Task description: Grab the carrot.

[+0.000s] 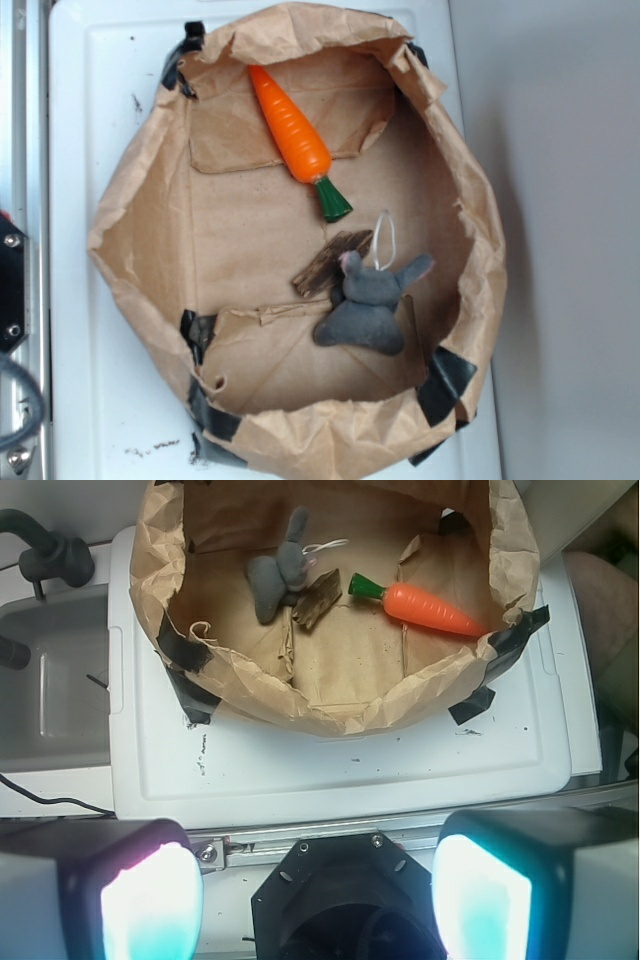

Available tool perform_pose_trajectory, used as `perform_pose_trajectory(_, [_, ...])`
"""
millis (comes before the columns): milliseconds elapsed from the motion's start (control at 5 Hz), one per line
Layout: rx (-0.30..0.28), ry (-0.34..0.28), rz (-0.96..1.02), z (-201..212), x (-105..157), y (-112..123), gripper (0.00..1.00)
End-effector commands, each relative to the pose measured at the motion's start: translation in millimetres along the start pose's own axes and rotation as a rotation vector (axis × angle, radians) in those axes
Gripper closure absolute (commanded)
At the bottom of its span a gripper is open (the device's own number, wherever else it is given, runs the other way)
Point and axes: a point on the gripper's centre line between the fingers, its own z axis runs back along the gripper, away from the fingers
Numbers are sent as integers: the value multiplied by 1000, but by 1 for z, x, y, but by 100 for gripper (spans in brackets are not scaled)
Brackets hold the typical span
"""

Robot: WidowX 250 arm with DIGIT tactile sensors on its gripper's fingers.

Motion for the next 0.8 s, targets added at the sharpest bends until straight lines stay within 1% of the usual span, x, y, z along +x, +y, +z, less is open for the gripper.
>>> perform_pose_trajectory(0, [0,0,0,0,0,0,0])
perform_pose_trajectory(200, [69,24,-210,-12,50,20,0])
perform_pose_trajectory(400, [47,15,-416,-26,102,22,0])
perform_pose_trajectory(600, [13,22,-664,-48,149,21,0])
